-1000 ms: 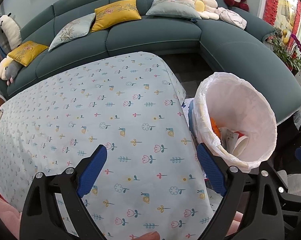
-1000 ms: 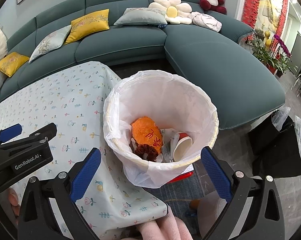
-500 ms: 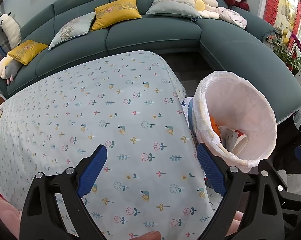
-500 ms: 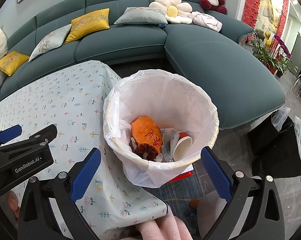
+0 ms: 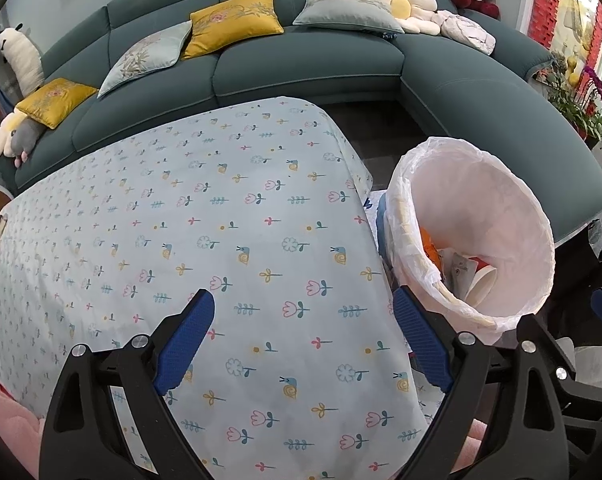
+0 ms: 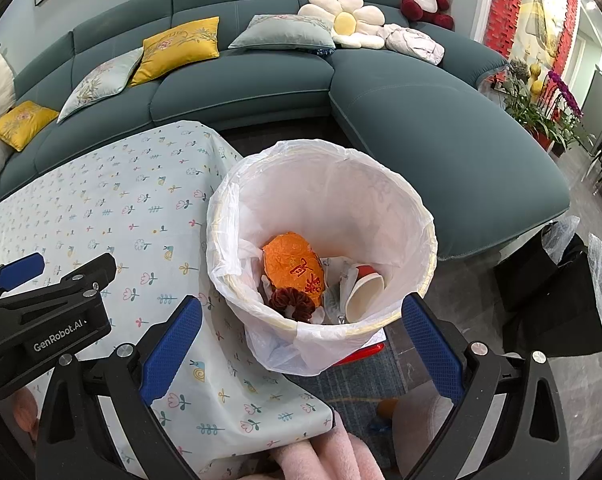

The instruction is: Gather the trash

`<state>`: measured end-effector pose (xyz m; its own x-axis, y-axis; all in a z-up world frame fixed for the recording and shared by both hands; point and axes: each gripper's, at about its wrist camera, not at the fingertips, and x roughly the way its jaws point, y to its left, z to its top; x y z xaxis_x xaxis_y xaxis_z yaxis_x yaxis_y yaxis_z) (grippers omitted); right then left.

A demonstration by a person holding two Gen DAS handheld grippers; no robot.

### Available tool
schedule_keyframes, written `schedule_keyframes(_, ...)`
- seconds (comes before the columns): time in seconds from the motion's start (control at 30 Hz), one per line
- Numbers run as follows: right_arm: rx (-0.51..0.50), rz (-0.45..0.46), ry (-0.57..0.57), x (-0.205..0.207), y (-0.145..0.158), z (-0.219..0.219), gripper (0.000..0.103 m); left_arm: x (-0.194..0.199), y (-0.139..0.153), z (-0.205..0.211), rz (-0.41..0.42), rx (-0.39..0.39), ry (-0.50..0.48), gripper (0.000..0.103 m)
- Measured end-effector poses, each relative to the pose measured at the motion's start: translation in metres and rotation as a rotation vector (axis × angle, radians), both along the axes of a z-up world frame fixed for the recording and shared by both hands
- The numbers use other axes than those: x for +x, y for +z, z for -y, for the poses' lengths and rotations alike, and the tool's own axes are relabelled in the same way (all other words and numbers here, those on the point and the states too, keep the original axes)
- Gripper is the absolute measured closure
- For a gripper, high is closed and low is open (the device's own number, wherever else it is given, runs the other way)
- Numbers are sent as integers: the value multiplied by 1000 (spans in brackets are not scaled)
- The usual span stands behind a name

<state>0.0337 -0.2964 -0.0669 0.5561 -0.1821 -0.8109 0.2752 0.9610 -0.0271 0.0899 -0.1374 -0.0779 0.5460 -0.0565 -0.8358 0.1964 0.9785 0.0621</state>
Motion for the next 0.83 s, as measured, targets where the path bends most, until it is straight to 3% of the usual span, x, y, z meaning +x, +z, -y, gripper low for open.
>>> schedule_keyframes(0.83, 3, 1, -6, 0, 0, 2, 7, -1, 1, 1, 5, 5, -29, 17)
